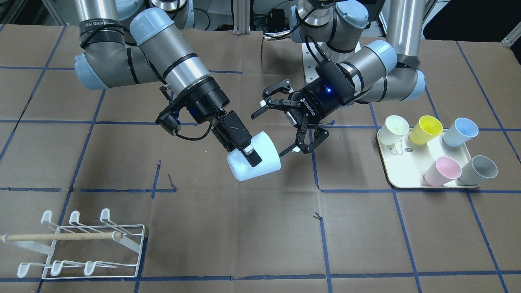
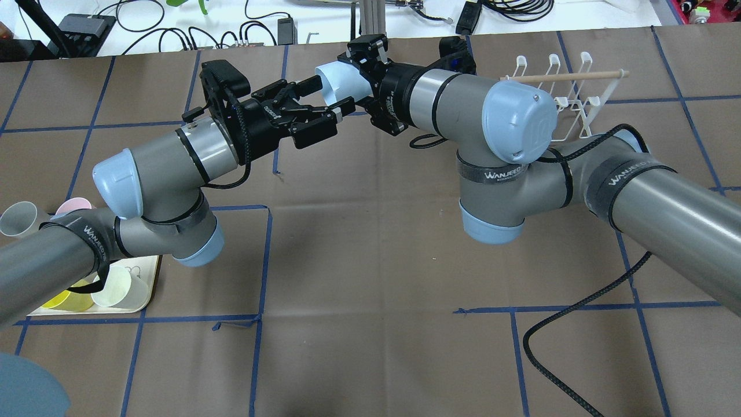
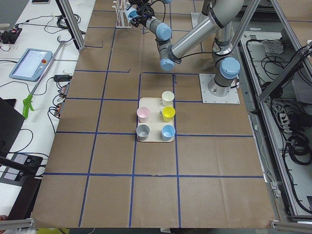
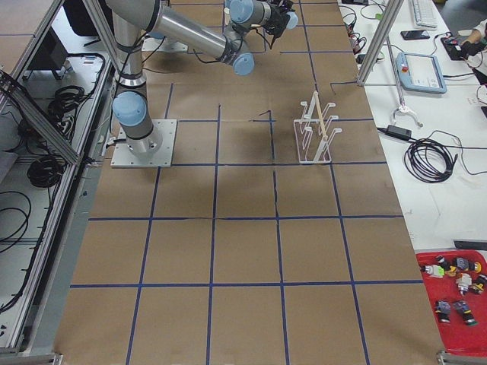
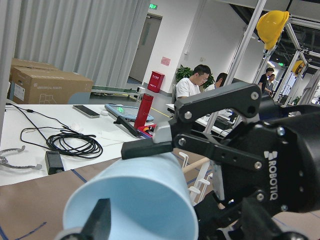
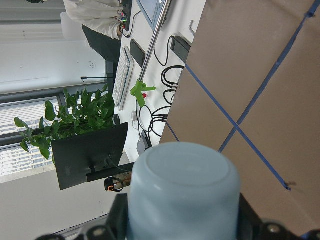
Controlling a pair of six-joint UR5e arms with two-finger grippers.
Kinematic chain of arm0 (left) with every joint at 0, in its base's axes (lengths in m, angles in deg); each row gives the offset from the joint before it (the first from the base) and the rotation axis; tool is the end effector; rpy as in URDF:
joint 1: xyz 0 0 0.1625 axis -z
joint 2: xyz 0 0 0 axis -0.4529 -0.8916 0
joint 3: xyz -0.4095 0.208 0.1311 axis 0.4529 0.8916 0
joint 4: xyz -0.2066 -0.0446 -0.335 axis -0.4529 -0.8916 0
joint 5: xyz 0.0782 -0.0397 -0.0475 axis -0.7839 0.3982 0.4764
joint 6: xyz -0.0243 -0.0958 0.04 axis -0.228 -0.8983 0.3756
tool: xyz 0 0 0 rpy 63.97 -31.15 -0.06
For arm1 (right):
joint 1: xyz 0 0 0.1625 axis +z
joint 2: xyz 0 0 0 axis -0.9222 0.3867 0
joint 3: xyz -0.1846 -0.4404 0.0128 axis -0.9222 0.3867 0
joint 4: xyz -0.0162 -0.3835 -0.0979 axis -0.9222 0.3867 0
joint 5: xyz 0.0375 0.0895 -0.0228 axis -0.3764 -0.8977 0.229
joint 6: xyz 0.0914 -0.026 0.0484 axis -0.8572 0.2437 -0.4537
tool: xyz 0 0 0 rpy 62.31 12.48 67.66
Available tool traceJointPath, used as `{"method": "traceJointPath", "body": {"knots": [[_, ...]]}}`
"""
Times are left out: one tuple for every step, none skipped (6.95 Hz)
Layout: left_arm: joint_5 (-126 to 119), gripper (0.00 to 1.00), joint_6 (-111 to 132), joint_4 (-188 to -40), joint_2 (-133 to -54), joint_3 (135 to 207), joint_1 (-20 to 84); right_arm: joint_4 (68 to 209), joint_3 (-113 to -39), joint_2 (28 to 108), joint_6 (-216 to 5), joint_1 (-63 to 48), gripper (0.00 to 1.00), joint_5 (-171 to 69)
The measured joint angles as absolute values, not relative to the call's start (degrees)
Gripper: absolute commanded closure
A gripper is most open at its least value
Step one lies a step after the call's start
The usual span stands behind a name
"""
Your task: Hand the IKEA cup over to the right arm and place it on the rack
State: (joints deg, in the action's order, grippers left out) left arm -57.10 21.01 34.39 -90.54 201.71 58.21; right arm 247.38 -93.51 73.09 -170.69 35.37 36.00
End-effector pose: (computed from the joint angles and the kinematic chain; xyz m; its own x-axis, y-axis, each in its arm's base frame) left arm -0.1837 -0.4827 0.4219 -0.5910 0.7459 0.3071 -0.0666 0.3343 -0.9401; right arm 0.2990 -0.5094 0.4447 -0.2238 0.3959 -0.8906 0.7671 0.6352 0.0897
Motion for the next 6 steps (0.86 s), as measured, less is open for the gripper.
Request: {"method": "traceJointPath", "body": {"knots": [[-56.78,0.02,21.03,34.32,-89.48,202.11,56.06,247.35,-93.51,73.19,-166.80,33.99,0.59,36.07],[-56.21,0.02,21.06,34.26,-88.67,202.44,53.69,247.23,-93.48,73.46,-161.11,31.97,0.61,36.22],[-55.83,0.02,21.08,34.19,-88.18,202.64,51.67,247.06,-93.43,73.87,-152.48,29.75,0.61,36.55],[-56.02,0.02,21.09,33.94,-88.10,202.59,50.48,246.97,-93.22,74.17,-142.78,27.88,0.61,37.13],[-57.89,0.02,21.09,33.08,-88.22,202.35,49.95,246.93,-92.77,74.33,-133.00,26.17,0.60,38.32],[-62.30,0.02,21.24,31.10,-88.44,201.86,49.90,246.92,-92.26,74.40,-123.02,24.44,0.60,39.74]]}}
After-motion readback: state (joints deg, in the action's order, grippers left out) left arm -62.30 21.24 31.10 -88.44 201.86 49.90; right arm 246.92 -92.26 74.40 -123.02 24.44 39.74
